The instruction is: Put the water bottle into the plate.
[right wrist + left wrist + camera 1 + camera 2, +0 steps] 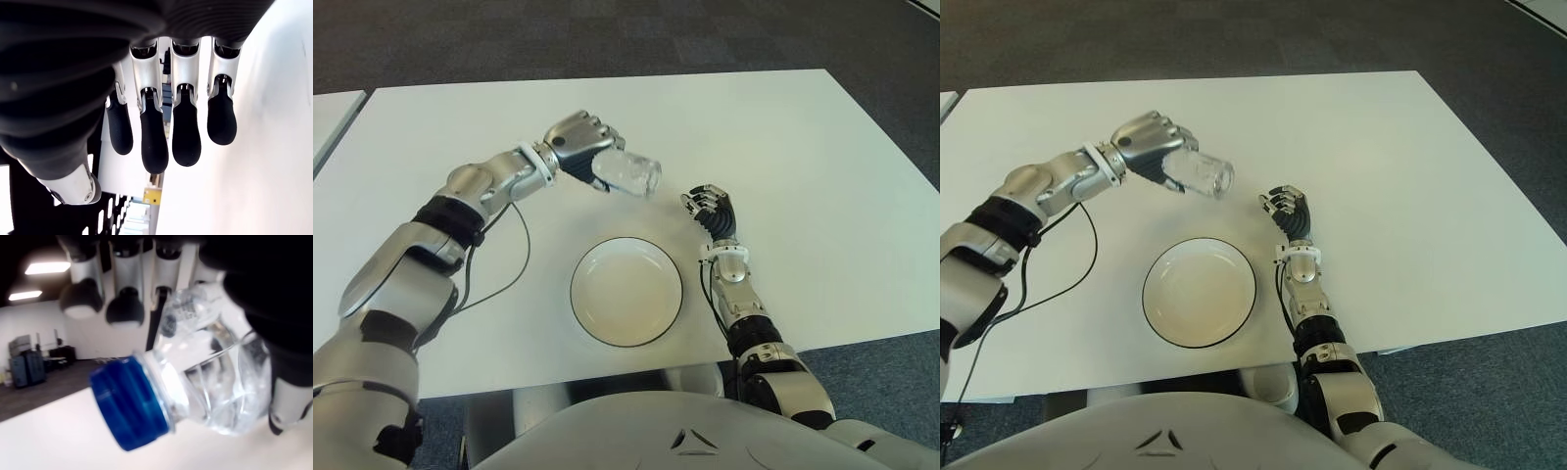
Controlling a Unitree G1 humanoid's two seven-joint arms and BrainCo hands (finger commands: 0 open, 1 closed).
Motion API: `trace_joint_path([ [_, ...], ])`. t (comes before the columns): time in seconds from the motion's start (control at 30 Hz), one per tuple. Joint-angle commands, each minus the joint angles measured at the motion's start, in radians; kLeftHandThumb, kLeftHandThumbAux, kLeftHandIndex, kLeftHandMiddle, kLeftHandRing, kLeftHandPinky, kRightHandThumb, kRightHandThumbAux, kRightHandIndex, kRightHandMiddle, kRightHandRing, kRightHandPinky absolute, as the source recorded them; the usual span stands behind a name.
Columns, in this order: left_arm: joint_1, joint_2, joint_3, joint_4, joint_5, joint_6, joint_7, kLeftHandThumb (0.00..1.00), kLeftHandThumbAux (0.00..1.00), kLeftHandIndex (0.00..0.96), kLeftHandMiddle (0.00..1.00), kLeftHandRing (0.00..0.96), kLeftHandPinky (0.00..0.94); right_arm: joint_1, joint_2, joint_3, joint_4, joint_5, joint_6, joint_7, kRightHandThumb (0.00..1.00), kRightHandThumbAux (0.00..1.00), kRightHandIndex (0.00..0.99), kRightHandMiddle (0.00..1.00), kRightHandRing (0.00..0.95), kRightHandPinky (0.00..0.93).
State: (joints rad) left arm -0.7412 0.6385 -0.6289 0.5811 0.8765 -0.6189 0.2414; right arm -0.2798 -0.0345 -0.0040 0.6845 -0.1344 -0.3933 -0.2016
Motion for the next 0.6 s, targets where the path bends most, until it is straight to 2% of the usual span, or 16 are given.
trace_joint_path([
  [0.03,0.099,0.060,0.024,-0.187,-0.038,-0.060,-0.110,0.851,0.666,0.404,0.544,0.857,0.856,0.002,0.000,0.003,0.012,-0.005,-0.009,-0.001,0.709,0.727,0.434,0.616,0.640,0.659],
  [0.27,0.158,0.083,0.003,-0.295,0.034,-0.157,-0.164,0.851,0.666,0.404,0.545,0.853,0.857,0.002,0.000,0.004,0.014,0.002,-0.016,0.012,0.709,0.727,0.435,0.621,0.643,0.663],
  [0.6,0.178,0.055,-0.020,-0.282,0.068,-0.229,-0.225,0.851,0.666,0.403,0.547,0.849,0.867,0.000,0.000,0.001,0.018,0.004,-0.023,0.017,0.709,0.726,0.435,0.619,0.643,0.659],
])
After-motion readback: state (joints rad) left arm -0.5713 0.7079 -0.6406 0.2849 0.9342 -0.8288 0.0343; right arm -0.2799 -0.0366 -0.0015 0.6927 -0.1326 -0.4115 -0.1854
